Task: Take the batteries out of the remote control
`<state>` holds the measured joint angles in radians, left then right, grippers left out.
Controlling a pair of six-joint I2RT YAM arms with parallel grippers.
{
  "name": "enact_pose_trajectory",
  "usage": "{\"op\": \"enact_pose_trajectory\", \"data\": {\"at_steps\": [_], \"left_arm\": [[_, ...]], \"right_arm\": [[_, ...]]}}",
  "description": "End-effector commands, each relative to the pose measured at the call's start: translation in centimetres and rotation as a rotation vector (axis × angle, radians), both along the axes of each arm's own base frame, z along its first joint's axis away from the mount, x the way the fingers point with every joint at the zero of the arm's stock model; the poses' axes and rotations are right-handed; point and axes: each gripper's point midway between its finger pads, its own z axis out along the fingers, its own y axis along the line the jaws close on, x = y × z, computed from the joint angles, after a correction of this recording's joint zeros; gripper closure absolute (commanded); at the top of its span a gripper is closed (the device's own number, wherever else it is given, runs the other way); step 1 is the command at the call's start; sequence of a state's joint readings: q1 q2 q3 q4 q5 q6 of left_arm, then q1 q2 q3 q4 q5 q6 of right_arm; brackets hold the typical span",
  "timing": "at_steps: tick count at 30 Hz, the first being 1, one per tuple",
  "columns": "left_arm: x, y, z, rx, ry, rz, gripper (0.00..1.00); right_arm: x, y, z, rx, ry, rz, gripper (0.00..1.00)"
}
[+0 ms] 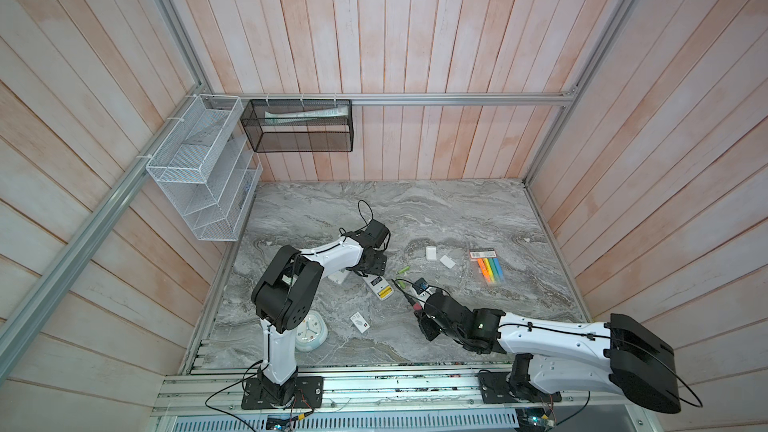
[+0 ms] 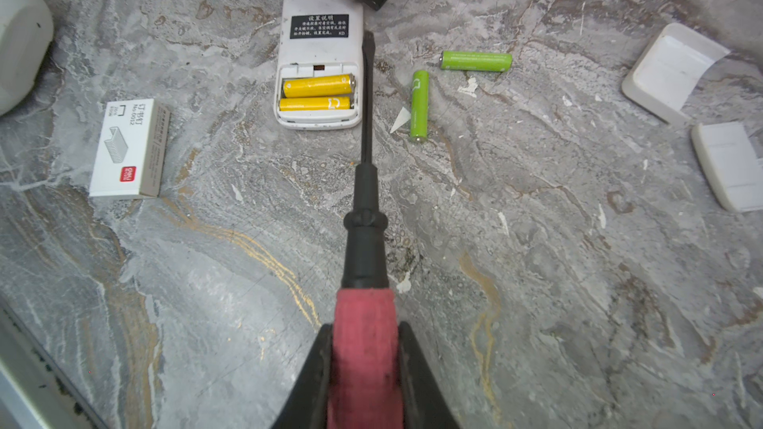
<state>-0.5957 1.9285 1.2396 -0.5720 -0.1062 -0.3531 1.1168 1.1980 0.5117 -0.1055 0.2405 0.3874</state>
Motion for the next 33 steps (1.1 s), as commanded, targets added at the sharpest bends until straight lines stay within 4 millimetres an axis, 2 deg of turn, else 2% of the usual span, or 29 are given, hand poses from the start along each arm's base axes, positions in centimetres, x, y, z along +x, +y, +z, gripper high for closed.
{"op": "enact_pose_trajectory", "data": {"at_steps": [1,8,14,17,19,24,33], "left_arm": [[-5.3,2.1,-3.7,0.05,0.212,0.011,0.22],[-6.6,0.9,-3.5,-0.007,0.222,-0.011,0.3],[-8.3,0.0,-3.6,-0.034,0.238,-0.03,0.3],[-8.7,0.0,-3.6,-0.047,0.236,-0.022,0.3],[-8.8,0.0,-3.6,-0.05,0.231,-0.023,0.3],[-8.3,0.3,-3.8,-0.028,0.222,-0.015,0.28],[-7.6,1.3,-3.5,0.002,0.205,-0.002,0.28]], "right_arm": [[-0.3,0.6,1.0,0.042,0.043,0.0,1.0],[-1.0,1.3,0.9,0.034,0.094,0.036,1.0],[-1.5,1.6,0.9,0.032,0.131,0.054,1.0],[-2.7,2.0,0.8,0.045,0.165,0.116,1.0],[-3.8,2.4,0.4,0.052,0.204,0.18,1.0],[-5.1,2.4,-1.2,0.029,0.28,0.203,1.0],[-5.1,1.7,-2.3,0.012,0.314,0.143,1.0]]}}
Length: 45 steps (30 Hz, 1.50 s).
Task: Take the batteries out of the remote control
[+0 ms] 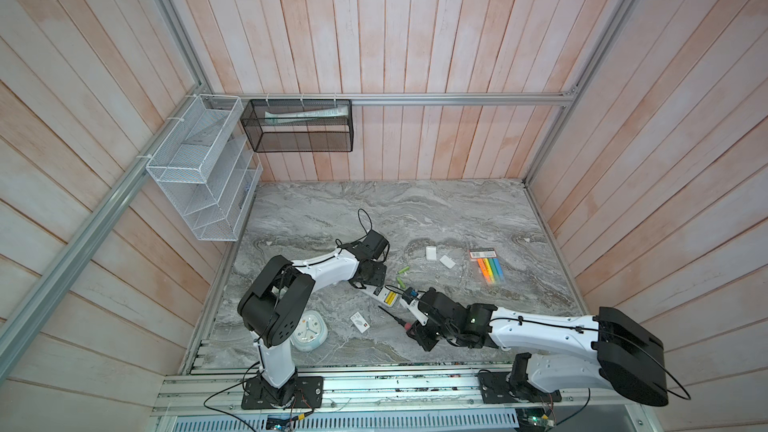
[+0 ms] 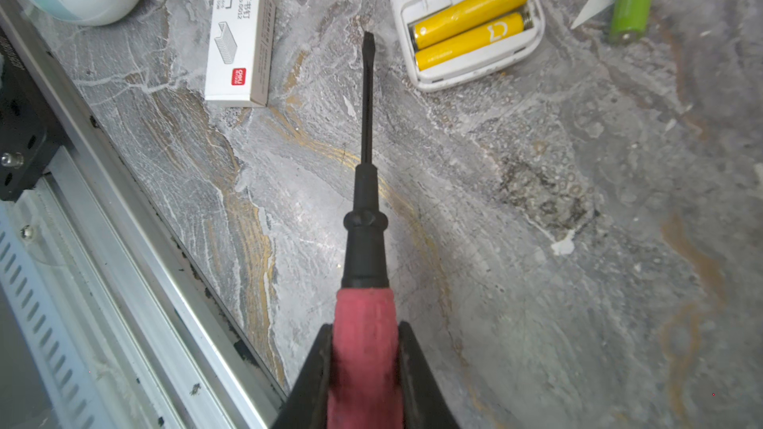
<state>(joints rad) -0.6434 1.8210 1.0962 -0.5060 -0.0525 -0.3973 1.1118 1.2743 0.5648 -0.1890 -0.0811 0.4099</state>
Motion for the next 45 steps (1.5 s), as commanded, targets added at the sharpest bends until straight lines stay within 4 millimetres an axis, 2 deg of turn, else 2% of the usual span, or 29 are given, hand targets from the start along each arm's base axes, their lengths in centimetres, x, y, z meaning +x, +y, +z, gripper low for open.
{"op": "enact_pose_trajectory", "data": {"at_steps": [1,12,21,29,38,45], "left_arm": [[-4.0,2.4,-3.7,0.078,0.194,0.017,0.28],[-4.3,3.4,-2.8,0.069,0.169,0.046,0.28],[-4.9,3.7,-2.4,0.051,0.161,0.053,0.28],[-5.3,3.7,-1.3,0.008,0.132,0.055,0.28],[-4.3,2.8,2.4,-0.074,0.011,0.027,0.01],[-5.6,-0.1,5.2,-0.184,-0.057,-0.069,0.0]], "right_arm": [[-0.1,-0.8,-0.7,-0.03,0.024,-0.04,1.0],[2.4,-2.4,0.5,-0.038,-0.02,-0.176,1.0],[4.7,-1.8,1.1,-0.03,-0.053,-0.195,1.0],[5.7,-1.3,0.8,-0.044,-0.061,-0.185,1.0],[5.4,-2.5,0.7,-0.08,-0.044,-0.222,1.0],[5.4,-3.5,1.6,-0.078,-0.058,-0.264,1.0]]}}
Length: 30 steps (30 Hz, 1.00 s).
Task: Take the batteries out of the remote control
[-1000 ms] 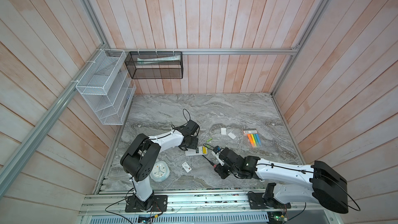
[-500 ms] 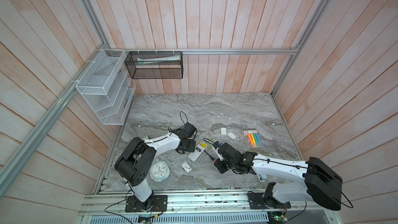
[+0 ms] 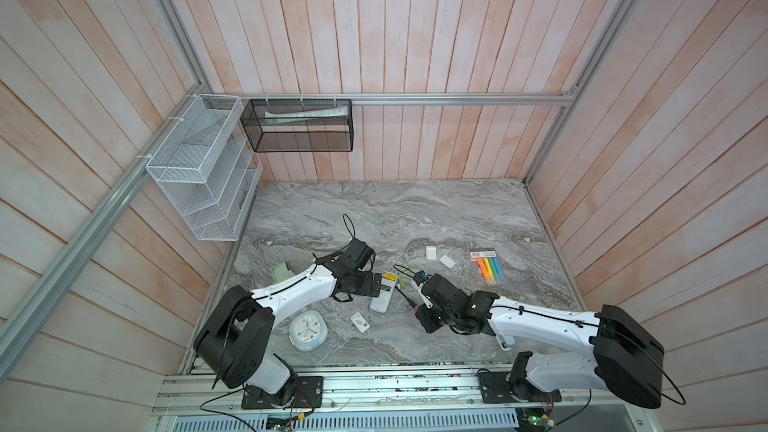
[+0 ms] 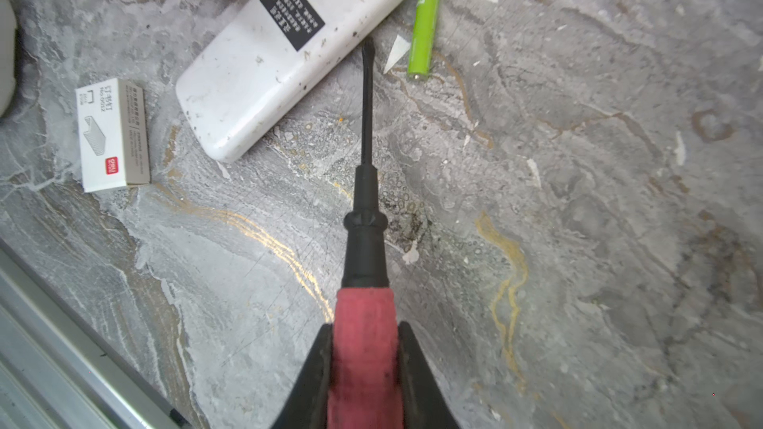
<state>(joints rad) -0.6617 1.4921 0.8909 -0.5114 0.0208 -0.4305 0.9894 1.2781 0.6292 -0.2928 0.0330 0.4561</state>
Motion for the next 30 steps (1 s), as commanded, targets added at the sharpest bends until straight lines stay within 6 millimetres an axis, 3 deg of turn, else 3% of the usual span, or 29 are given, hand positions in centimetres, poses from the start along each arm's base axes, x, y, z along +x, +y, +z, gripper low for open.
{"op": "enact_pose_trajectory", "data": {"at_steps": [1,4,9,16,23,30], "left_arm": [[-0.9,-1.7,0.7,-0.055,-0.019,-0.059,0.0],[-1.4,-2.4,0.3,-0.063,-0.011,-0.071,0.0],[-1.9,-2.5,-2.1,-0.029,0.031,-0.064,0.02],[-2.8,-3.5,-4.1,0.019,0.054,-0.107,0.07],[-3.3,-3.8,-5.6,0.043,0.071,-0.13,0.14],[-4.0,-3.2,-6.8,0.072,0.094,-0.152,0.28]], "right_arm": [[0.5,-0.7,0.9,-0.007,-0.02,-0.042,1.0],[0.4,-0.9,1.4,-0.012,-0.021,-0.04,1.0],[0.6,-0.8,2.6,0.008,-0.04,-0.039,1.0],[2.0,0.5,4.2,0.065,-0.096,-0.033,1.0],[2.8,1.7,3.9,0.079,-0.079,-0.002,1.0],[2.5,2.8,2.9,0.064,-0.029,0.054,1.0]]}}
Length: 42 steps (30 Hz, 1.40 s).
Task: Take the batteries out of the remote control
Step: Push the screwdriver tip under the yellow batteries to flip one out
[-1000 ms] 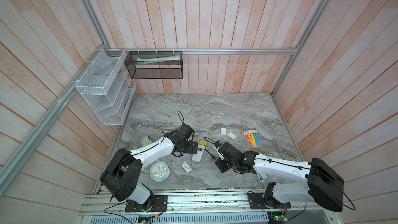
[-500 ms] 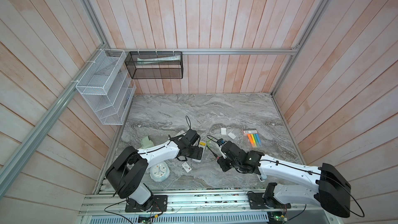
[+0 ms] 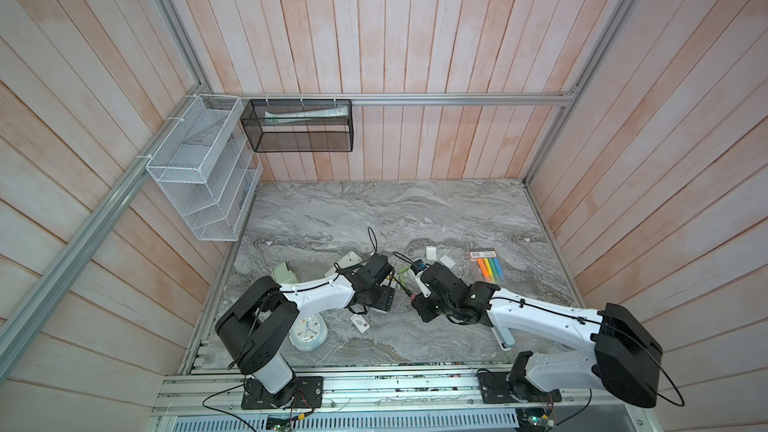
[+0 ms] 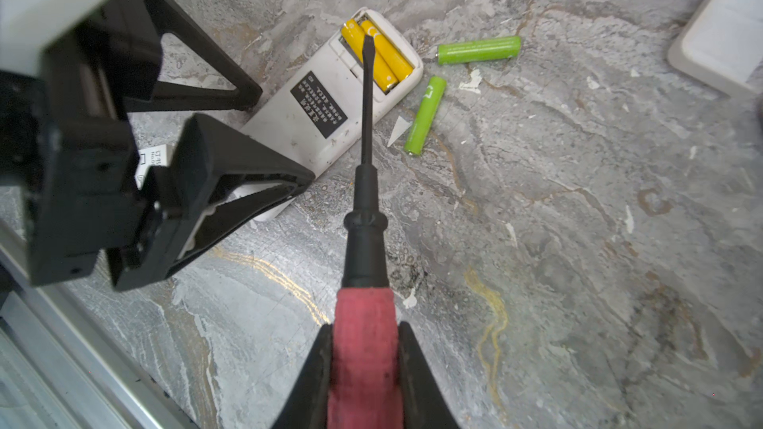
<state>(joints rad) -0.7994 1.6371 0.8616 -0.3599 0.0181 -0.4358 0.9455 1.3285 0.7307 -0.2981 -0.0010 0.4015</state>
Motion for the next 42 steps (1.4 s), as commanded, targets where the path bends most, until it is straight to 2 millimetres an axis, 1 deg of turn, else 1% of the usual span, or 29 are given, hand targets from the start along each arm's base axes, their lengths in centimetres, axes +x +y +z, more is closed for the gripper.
{"op": "enact_pose_trajectory", "data": {"at_steps": [1,4,6,11,16,20,22,25,27,32,35,42], "left_arm": [[-1.8,1.4,-2.7,0.065,0.073,-0.022,0.29],[-2.1,1.6,-3.1,0.076,0.084,-0.036,0.28],[-2.2,1.5,-3.0,0.074,0.085,-0.043,0.24],[-2.1,1.1,-2.5,0.096,0.055,-0.054,0.22],[-2.6,1.9,-3.8,0.179,0.071,-0.045,0.22],[-3.3,2.2,-4.7,0.217,0.074,-0.058,0.27],[-3.6,2.3,-5.1,0.224,0.077,-0.069,0.33],[-4.1,2.5,-5.5,0.221,0.078,-0.094,0.37],[-4.4,2.1,-5.4,0.184,0.077,-0.113,0.39],[-4.9,1.7,-5.5,0.148,0.085,-0.133,0.4],[-5.1,1.8,-5.8,0.143,0.096,-0.135,0.42],[-5.5,2.0,-6.0,0.145,0.112,-0.122,0.43]], "right_arm": [[0.3,1.2,0.7,0.029,-0.001,0.035,1.0],[0.4,1.3,0.6,0.032,0.0,0.033,1.0],[0.6,1.3,0.8,0.035,-0.007,0.03,1.0],[0.8,1.0,0.8,0.04,-0.012,0.019,1.0],[0.8,0.6,0.6,0.042,-0.008,0.013,1.0],[0.8,0.6,0.6,0.045,-0.004,0.016,1.0],[0.7,0.7,0.5,0.049,0.0,0.02,1.0],[0.6,0.6,0.2,0.042,0.008,0.019,1.0],[0.5,0.7,0.0,0.045,0.017,0.022,1.0],[0.2,0.6,-0.7,0.038,0.043,0.021,1.0],[0.1,0.7,-1.2,0.042,0.051,0.019,1.0],[0.5,0.4,-2.2,0.034,0.061,-0.005,1.0]]}}
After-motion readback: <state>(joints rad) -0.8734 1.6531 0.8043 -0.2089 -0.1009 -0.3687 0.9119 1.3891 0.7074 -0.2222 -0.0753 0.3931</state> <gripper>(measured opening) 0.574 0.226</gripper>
